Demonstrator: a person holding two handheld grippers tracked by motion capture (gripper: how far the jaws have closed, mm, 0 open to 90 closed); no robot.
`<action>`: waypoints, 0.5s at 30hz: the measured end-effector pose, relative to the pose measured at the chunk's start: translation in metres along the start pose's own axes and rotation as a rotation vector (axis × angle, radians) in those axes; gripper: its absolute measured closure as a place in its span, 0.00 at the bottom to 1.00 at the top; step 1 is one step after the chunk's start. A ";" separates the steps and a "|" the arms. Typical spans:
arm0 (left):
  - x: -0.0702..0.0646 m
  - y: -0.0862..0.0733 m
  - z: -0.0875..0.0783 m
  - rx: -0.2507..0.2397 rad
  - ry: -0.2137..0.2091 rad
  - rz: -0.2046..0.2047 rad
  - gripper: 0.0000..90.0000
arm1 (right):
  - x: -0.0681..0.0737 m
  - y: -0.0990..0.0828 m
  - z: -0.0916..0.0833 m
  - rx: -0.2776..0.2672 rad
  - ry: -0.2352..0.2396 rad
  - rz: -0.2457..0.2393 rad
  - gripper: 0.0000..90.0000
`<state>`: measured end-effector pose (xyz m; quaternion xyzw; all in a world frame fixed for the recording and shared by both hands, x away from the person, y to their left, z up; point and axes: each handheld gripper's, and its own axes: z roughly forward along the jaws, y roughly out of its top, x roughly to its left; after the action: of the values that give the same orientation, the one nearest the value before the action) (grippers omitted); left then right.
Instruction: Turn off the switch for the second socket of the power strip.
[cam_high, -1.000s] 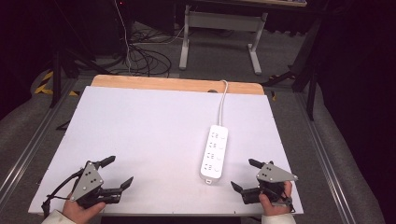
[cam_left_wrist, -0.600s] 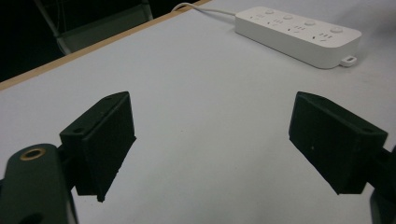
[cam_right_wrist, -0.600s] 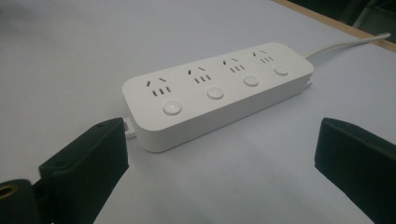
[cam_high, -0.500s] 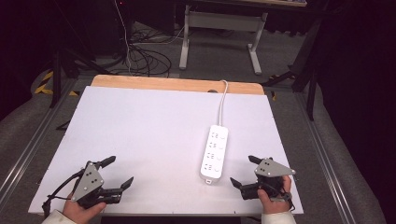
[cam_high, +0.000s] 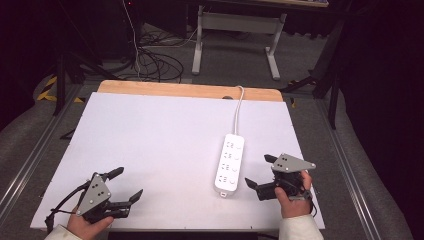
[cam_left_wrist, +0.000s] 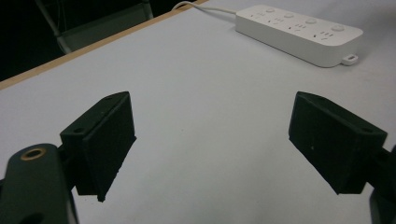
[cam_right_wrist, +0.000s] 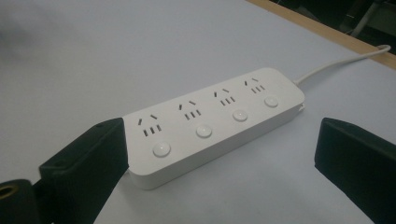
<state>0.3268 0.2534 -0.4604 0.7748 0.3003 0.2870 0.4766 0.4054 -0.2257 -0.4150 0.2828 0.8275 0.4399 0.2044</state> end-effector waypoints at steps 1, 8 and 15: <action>0.000 0.000 0.000 0.000 0.000 0.001 0.17 | 0.000 0.000 0.000 0.000 0.000 0.000 0.04; 0.000 0.000 0.000 0.000 -0.001 -0.002 0.17 | -0.005 0.013 0.000 0.007 -0.001 -0.003 0.04; 0.000 0.000 0.000 0.001 -0.001 -0.001 0.17 | -0.010 0.023 0.005 0.009 -0.003 -0.009 0.04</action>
<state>0.3269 0.2539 -0.4604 0.7750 0.3008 0.2862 0.4764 0.4226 -0.2191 -0.3970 0.2805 0.8304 0.4350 0.2063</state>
